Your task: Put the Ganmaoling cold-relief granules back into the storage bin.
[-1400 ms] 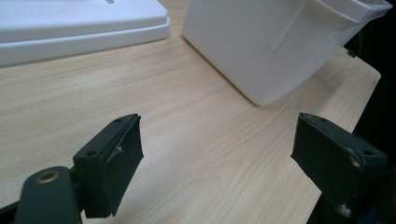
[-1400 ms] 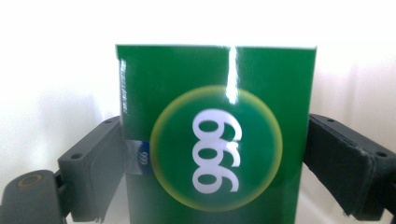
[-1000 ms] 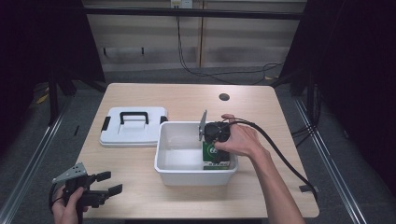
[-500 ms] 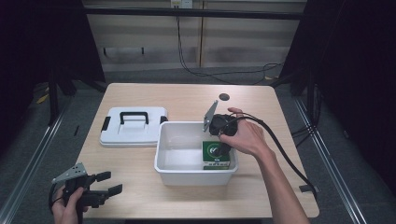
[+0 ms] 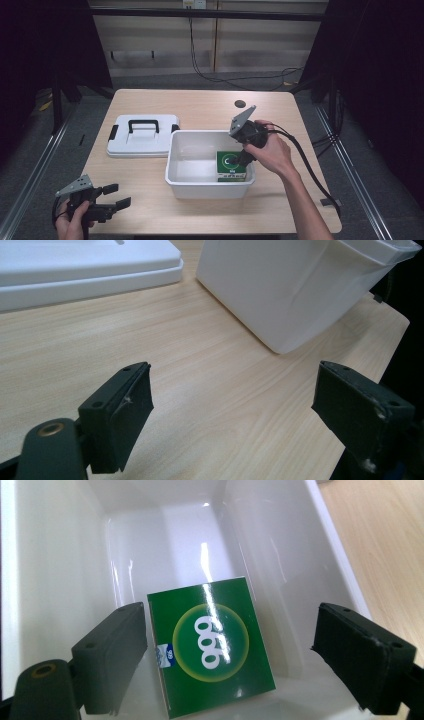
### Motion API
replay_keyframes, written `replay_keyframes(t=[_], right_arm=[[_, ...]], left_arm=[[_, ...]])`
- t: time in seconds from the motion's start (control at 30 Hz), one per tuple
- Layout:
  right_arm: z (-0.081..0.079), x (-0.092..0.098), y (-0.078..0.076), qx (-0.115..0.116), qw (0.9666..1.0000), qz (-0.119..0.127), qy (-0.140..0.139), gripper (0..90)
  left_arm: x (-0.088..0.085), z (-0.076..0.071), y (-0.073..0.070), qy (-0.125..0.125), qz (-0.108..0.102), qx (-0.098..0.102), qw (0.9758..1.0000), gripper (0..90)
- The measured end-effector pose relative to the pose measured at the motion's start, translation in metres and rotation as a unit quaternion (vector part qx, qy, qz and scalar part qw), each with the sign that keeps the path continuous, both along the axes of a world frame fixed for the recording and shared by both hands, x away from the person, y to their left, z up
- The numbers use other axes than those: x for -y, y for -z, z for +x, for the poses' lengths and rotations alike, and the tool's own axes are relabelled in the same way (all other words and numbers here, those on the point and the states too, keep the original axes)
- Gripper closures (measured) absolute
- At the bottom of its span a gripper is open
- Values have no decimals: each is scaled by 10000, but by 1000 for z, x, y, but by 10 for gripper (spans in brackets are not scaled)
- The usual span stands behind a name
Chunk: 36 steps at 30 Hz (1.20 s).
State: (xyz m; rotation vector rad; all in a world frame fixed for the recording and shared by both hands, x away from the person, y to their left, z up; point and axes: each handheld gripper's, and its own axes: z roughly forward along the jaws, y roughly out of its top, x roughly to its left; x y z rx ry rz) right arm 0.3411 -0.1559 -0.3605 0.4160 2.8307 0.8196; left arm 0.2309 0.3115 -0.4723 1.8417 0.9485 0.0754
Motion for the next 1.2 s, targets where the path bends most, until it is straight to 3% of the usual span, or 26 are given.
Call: replay_keyframes(t=[0.13,0.23,0.4,0.67,0.77,0.9,1.1,1.2], right_arm=[[-5,12,-3,31,9995,265,159,135],[-13,27,-7,206,9971,644,358,135],[-23,42,-6,324,9944,832,559,135],[-37,64,-10,550,9867,1139,1025,130],[-47,78,-11,656,9804,1381,1242,130],[-57,91,-8,704,9764,1479,1409,130],[-72,111,-2,763,9667,1735,1720,130],[-78,120,4,813,9624,1745,1917,130]], left_arm=[[0,0,0,21,-3,21,10000,158],[0,0,0,1,-4,5,10000,158],[0,0,0,8,12,8,10000,158],[0,1,1,14,-5,-39,10000,158],[0,2,2,-31,-22,-52,10000,158],[0,2,2,-13,8,-45,10000,158],[1,2,2,-2,5,-65,10000,158],[0,2,2,-15,-6,-56,10000,158]])
